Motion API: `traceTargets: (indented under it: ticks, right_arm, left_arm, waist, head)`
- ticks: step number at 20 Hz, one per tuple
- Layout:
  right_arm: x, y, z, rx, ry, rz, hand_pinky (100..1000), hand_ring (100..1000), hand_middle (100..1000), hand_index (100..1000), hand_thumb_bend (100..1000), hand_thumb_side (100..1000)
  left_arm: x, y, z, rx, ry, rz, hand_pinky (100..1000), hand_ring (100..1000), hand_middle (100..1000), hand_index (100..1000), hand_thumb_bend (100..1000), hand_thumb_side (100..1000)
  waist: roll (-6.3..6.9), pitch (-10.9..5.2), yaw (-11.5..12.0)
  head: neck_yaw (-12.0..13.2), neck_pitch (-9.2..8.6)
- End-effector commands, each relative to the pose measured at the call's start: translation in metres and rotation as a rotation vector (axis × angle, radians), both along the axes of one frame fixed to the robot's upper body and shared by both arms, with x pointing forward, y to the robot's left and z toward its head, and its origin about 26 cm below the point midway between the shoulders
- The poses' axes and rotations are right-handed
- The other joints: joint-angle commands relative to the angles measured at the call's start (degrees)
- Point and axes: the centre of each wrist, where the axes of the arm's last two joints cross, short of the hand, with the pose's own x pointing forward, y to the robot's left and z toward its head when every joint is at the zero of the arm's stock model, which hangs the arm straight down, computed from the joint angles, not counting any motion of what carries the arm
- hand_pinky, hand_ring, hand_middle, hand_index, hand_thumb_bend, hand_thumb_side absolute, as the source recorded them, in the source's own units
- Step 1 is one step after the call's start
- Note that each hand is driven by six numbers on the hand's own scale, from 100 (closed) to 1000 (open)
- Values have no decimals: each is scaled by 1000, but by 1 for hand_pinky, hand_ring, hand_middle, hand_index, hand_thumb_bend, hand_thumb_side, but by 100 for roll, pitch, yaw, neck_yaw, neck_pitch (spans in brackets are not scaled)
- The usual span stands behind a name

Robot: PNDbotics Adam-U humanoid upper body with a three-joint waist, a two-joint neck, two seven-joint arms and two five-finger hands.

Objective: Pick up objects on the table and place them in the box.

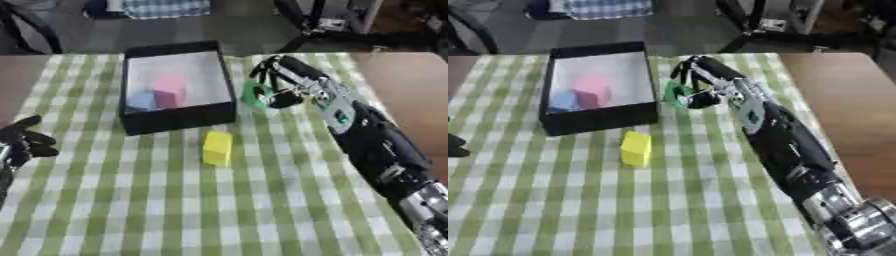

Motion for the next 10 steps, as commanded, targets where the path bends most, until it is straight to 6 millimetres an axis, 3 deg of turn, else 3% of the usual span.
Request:
traceTargets:
  ticks: [1, 3, 10]
  right_arm:
    - [3, -7, 13, -45, -4, 7, 838, 625, 702, 921, 153, 484]
    - [3, -7, 10, -86, 31, 8, 857, 700, 792, 949, 177, 543]
    - [3, -8, 13, -135, 82, 9, 854, 700, 782, 947, 178, 542]
  left_arm:
    - [0, 6, 11, 25, -31, 1, 714, 591, 592, 907, 178, 1000]
    - [0, 6, 11, 25, -31, 0, 715, 592, 592, 907, 177, 1000]
    - [0, 6, 12, 25, -33, 0, 715, 592, 592, 908, 176, 1000]
  waist:
    - [33, -70, 3]
    - [33, -68, 3]
    - [36, -64, 4]
  head:
    - [-19, -11]
    - [-18, -11]
    - [-11, -11]
